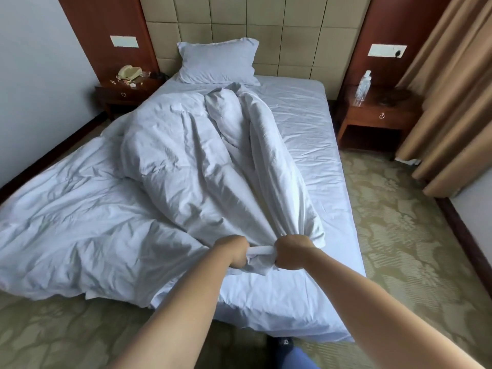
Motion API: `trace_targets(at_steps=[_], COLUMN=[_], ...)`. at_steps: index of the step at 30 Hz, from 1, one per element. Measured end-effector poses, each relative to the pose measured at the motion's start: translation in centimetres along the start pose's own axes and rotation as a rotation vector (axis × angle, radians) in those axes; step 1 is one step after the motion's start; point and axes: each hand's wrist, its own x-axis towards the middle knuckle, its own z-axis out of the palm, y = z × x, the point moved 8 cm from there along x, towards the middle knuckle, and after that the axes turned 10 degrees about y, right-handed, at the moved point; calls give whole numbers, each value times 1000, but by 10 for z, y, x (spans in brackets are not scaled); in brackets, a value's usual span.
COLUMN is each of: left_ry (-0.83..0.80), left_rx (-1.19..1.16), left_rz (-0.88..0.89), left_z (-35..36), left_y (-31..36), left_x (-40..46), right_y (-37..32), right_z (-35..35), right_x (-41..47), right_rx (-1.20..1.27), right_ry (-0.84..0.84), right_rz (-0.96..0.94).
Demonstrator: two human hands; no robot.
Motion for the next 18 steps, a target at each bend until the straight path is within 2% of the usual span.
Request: trace_targets(at_steps=[5, 7, 10, 12, 15, 16, 18], left_ry=[-174, -210, -191, -138, -15, 0, -6], left_rx=[79, 73, 53, 5, -51, -30, 43], left_rz=[19, 6, -15, -38, -73, -79, -88], left_z=[24, 29, 33, 30, 23, 23, 26], left_y=[-2, -7, -11, -8, 7, 14, 27], left_x=[-12, -16, -14, -6, 14, 19, 22], right_y=[-24, -34, -30, -18, 15, 26, 39], right_z=[28, 41, 41, 22, -11, -14, -3], right_x=[-23, -32, -16, 1, 17, 16, 9], right_rx=[334, 353, 65, -80, -28, 2, -2], right_ry=[-465, -540, -404, -178, 180, 248, 253], right_rz=[2, -36, -160, -205, -157, -149, -166])
